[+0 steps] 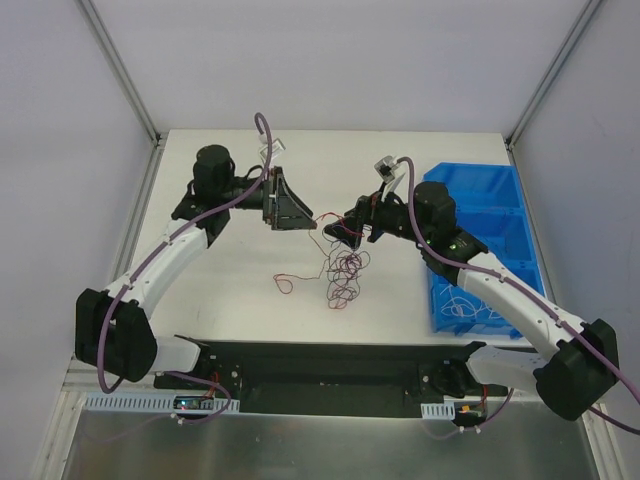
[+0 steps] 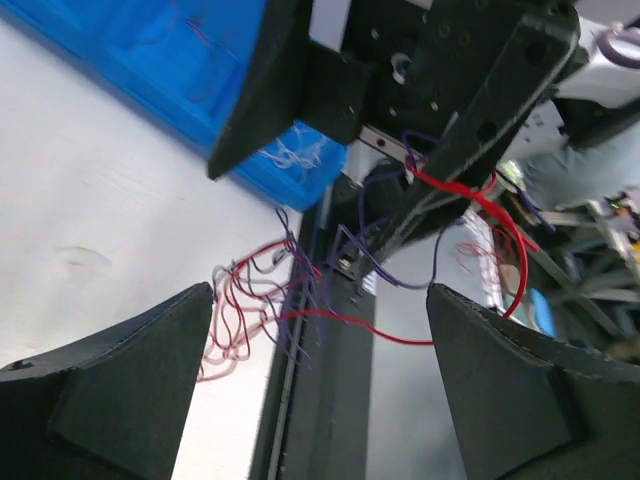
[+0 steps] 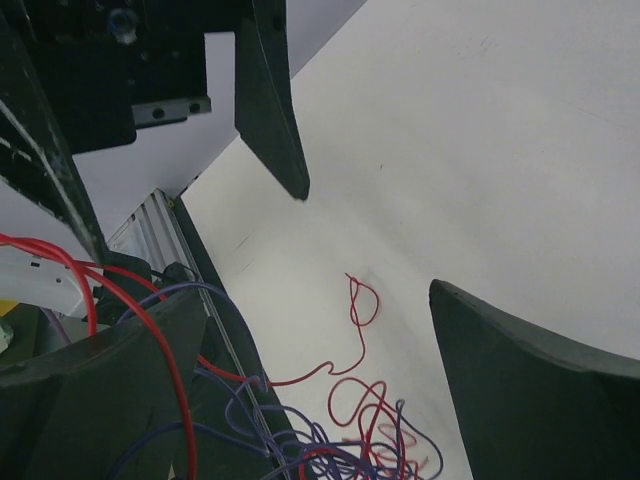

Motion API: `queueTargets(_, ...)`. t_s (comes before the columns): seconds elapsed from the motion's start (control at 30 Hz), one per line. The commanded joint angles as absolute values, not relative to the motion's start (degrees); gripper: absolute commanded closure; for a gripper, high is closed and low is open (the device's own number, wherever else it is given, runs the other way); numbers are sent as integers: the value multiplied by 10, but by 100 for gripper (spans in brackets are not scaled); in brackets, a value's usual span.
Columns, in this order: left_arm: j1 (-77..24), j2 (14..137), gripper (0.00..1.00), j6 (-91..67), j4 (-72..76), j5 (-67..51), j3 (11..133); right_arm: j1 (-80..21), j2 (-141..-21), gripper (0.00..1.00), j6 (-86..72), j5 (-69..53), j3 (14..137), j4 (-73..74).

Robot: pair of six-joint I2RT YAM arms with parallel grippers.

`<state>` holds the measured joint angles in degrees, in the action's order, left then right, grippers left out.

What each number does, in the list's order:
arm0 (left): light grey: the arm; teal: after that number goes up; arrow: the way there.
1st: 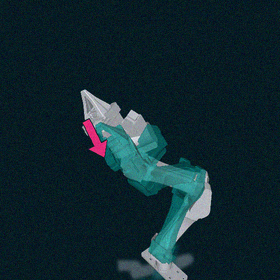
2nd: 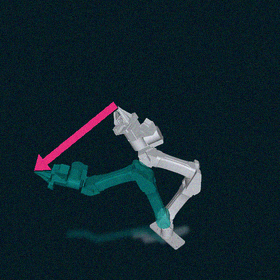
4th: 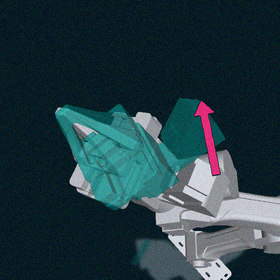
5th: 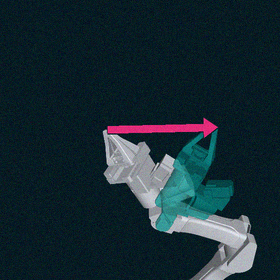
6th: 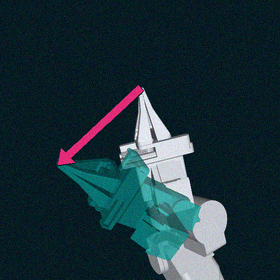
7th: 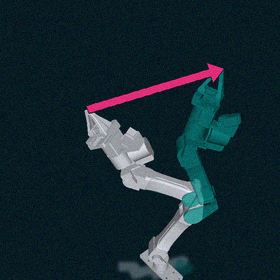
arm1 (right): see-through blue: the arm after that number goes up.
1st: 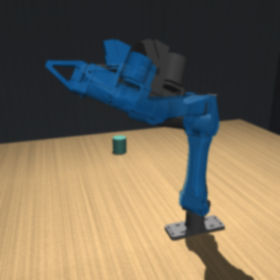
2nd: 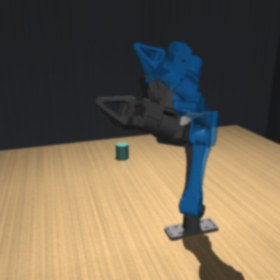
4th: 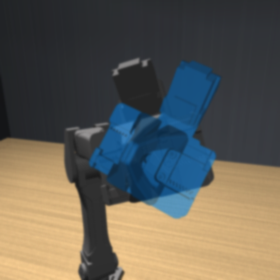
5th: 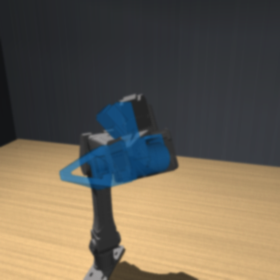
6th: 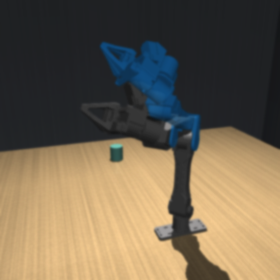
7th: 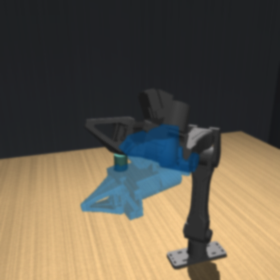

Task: Untangle the cables

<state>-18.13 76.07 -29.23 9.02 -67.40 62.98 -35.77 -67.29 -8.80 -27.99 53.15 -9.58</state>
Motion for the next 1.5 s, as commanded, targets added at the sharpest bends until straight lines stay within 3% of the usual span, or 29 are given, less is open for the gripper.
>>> queueTargets(0.0, -197, 730, 9, -399, 306, -780, 582, -360, -672, 4, -90, -294, 545, -120)
queueTargets(0.13, -206, 698, 4, -381, 308, -767, 557, -360, -676, 4, -83, -291, 535, -114)
queueTargets(0.47, -226, 664, 4, -377, 345, -772, 536, -368, -675, 4, -89, -289, 525, -125)
queueTargets(0.53, -233, 669, 12, -376, 345, -771, 537, -371, -676, 4, -91, -292, 529, -126)
queueTargets(0.67, -237, 675, 47, -357, 325, -750, 539, -378, -670, 4, -95, -292, 535, -128)
queueTargets(0.77, -237, 679, 60, -302, 245, -730, 556, -379, -660, 4, -99, -289, 538, -127)
queueTargets(0.9, -236, 675, 100, -225, 157, -704, 577, -379, -643, 4, -98, -274, 541, -120)
queueTargets(1.1, -222, 642, 100, -140, 20, -517, 578, -380, -578, 3, -110, -53, 514, -72)
queueTargets(1.23, -200, 587, 100, -120, 4, -325, 549, -377, -560, 3, -186, 260, 487, 56)
queueTargets(1.33, -197, 543, 100, -100, 3, -250, 534, -368, -580, 3, -184, 280, 464, 68)
queueTargets(1.47, -196, 512, 100, -96, 17, -207, 522, -367, -644, 5, -150, 202, 478, 78)
